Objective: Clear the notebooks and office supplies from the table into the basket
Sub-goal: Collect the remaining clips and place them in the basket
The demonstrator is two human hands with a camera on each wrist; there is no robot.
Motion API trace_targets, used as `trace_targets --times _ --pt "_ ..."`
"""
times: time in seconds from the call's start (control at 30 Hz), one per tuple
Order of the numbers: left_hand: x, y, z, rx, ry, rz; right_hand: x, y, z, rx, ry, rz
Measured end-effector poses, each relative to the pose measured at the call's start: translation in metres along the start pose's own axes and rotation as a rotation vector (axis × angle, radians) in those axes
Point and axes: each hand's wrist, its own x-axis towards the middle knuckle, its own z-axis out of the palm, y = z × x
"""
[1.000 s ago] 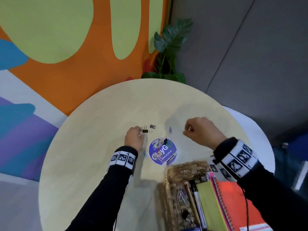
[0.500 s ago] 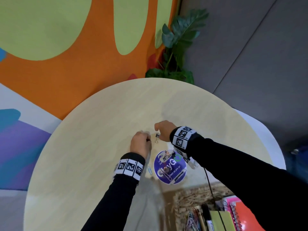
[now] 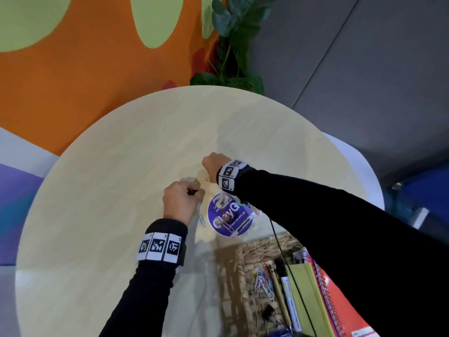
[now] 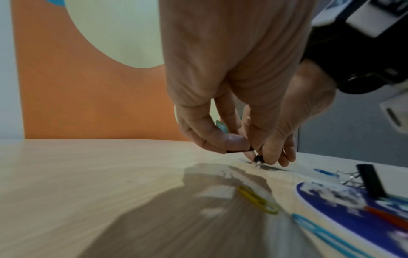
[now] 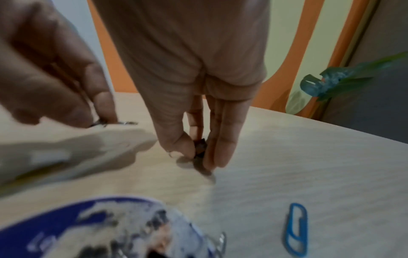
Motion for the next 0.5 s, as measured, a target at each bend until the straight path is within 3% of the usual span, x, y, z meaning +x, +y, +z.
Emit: trace_targets --times 0.13,0.27,0.4,0.5 --pt "-0.029 -0.005 -0.007 -0.060 -0.010 -0.033 -0.046 -0.005 -0.033 0.060 0.128 0.022" --pt "-0.061 -0.005 -0.018 -0.030 -0.036 0.020 -0.153 -0.008 -0.053 0.133 0.170 -0.039" --pt "-0.093 0.005 -0.032 -0.059 -0.046 0.049 -0.252 -0.005 -0.006 0.200 0.007 -0.037" --pt "-0.119 0.023 -0.046 -0.048 -0.040 0.146 -0.278 -0.008 0.049 0.197 -0.171 -0.013"
